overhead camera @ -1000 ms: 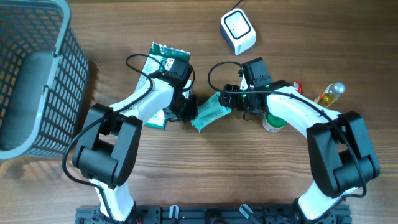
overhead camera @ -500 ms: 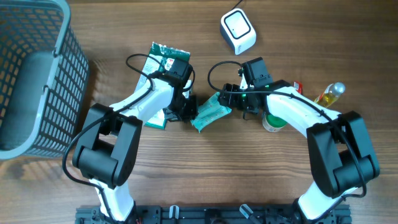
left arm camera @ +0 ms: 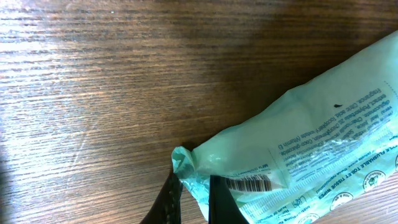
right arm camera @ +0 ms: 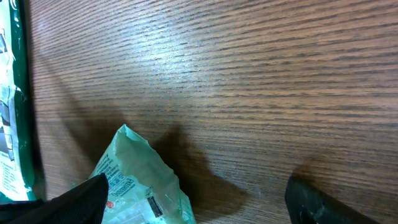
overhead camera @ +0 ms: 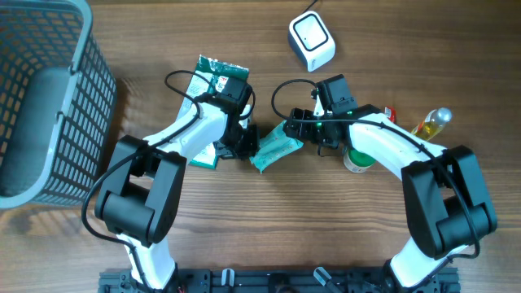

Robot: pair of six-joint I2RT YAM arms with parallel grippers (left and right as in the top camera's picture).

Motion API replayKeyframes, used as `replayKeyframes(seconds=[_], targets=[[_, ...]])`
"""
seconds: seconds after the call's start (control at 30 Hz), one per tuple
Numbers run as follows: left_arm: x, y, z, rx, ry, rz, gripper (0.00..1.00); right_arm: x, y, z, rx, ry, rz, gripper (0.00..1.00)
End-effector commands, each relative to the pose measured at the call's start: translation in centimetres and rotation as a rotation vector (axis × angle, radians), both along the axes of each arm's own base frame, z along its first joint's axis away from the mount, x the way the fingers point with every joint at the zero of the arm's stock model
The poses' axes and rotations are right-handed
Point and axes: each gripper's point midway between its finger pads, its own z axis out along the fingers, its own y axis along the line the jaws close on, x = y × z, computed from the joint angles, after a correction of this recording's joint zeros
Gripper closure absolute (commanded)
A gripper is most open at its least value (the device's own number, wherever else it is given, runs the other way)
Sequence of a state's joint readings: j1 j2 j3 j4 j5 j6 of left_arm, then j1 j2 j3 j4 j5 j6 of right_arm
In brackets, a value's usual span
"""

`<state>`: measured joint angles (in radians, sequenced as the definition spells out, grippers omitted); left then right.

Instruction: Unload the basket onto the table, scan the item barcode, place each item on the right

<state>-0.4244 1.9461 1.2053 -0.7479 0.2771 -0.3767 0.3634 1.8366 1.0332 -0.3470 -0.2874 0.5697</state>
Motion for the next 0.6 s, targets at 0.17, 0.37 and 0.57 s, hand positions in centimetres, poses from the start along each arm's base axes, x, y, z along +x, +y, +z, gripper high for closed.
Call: replayKeyframes(seconds=[0.17,0.37,0.57], targets=[[-0.6,0.7,-1.6,0.048,0.028,-0.004,0.96,-0.3,-0.3,-0.9,0.038,0.021,0.044,0.01],[-0.6,0.7,-1.6,0.048,0.027,-0.004,0.96,-1.2,0.8,-1.3,0.150,0.084,0.086,0.10],[-0.6,0.7,-1.6,0.048,0.027,-0.004,0.96,-3.3,3.8,-4.1,0.345,0.217,0.164,0.36]])
